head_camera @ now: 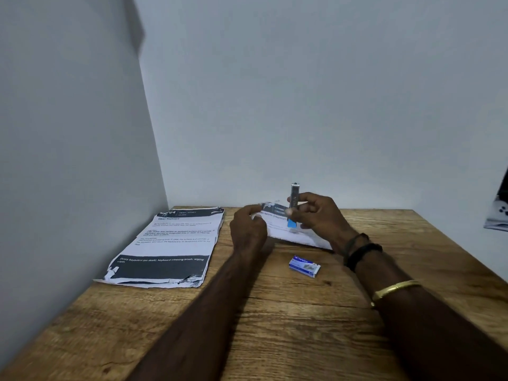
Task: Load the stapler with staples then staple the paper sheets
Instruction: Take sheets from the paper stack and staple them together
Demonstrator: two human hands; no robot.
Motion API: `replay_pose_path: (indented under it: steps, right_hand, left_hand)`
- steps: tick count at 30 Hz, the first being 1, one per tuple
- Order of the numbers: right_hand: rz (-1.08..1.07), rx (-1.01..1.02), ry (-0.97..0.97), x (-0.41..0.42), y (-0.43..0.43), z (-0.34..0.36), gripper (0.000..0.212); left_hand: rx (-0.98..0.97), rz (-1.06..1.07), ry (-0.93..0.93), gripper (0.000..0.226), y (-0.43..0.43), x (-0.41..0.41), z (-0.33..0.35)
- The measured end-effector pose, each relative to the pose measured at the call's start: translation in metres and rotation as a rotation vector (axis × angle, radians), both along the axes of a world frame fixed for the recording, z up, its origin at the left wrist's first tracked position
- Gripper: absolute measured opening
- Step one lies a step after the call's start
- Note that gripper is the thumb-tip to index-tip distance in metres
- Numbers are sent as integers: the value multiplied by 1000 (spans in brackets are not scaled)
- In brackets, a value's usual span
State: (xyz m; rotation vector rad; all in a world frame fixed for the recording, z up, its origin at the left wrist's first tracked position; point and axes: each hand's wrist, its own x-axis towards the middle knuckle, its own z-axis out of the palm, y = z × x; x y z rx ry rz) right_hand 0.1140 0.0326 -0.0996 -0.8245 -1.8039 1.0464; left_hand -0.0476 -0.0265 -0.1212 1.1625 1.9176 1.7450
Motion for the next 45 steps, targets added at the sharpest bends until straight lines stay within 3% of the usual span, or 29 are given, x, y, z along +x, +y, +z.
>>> replay_pose_path:
  steps: [4,8,12,17,21,25,27,30,40,42,45]
  right_hand:
    - [63,72,-241,10,-5,-2,41]
    - [70,239,-514,15,-10,-9,27]
    - [8,262,-668,14,-11,-15,33]
    - [13,328,-798,13,-10,-16,24]
    - [-67,314,-682,13,-11,-19,11]
    - [-429,392,-348,13,-9,-14,11]
    - [-513,418,-261,14,-11,-11,12]
    - [-473,367,-234,17,-11,-9,27]
    - [-475,173,-155,46,-11,-6,17]
    - [-494,175,-129,55,-11,-4,15]
    - [-548,199,-99,72,-10,-2,13]
  left_hand:
    - [35,-6,-50,55,0,-1,0]
    - [75,74,31,67,0,-2,-1]
    - [101,66,-43,73,-1,-5,1]
    - [87,50,-52,76,0,-6,1]
    - [84,33,-86,75,2,-5,0]
    - [85,-2,-143,78,5,-4,0]
    - [79,-11,-164,78,7,-2,1]
    - [91,-53,-284,74,9,6,4]
    - [168,-213,-684,65,13,49,19]
    - [196,-242,-693,65,15,59,20]
    - [168,-234,-566,66,20,75,17]
